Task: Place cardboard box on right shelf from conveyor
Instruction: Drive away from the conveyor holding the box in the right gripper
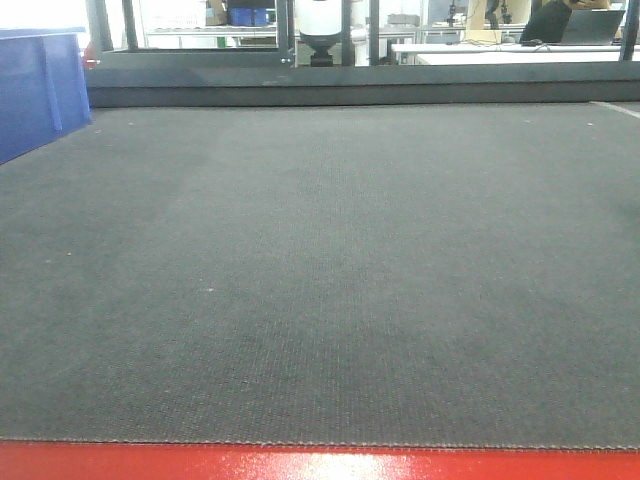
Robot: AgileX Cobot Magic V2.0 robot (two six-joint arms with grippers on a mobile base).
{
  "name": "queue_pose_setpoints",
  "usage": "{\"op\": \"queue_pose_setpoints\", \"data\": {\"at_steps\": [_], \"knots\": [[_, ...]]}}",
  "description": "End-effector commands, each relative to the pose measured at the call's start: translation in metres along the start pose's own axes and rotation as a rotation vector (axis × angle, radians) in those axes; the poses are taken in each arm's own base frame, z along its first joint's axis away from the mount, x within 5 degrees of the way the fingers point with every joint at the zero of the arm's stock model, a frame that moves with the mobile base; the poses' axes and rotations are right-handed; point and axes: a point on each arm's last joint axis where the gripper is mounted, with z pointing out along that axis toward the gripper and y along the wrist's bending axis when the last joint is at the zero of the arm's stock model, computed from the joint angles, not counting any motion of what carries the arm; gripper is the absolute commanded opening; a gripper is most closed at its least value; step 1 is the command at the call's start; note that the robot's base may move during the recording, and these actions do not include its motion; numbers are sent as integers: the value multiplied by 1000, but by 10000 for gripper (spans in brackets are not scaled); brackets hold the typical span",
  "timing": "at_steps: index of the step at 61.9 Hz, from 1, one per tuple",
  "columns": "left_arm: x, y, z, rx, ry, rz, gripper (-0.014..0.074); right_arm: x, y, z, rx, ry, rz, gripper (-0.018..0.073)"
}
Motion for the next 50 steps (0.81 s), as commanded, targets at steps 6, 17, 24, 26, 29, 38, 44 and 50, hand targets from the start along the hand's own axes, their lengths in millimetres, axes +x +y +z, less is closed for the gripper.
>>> {"op": "queue_pose_setpoints", "data": {"at_steps": [6,17,24,26,29,38,44,50], "knots": [[-10,0,-2,1,-105,-12,-119,-16,2,-2,-9,-115,-22,214],[-10,0,-2,1,-105,-12,-119,-16,2,-2,-9,-115,-22,214],[-10,0,-2,1,-105,-12,-119,-16,2,-2,-9,-115,-22,214],[-10,0,-2,1,-105,-12,-119,-16,2,-2,-9,-115,-22,214],[-10,0,-1,1,-103,-12,-119,-16,2,-2,-9,-115,-22,214],[-10,0,-1,1,-102,-12,-119,-16,2,-2,-9,-115,-22,214],[-10,0,-1,1,-102,-12,-119,-16,2,-2,-9,-115,-22,214],[-10,0,-1,1,-102,-12,-119,-16,2,-2,-9,-115,-22,214]]}}
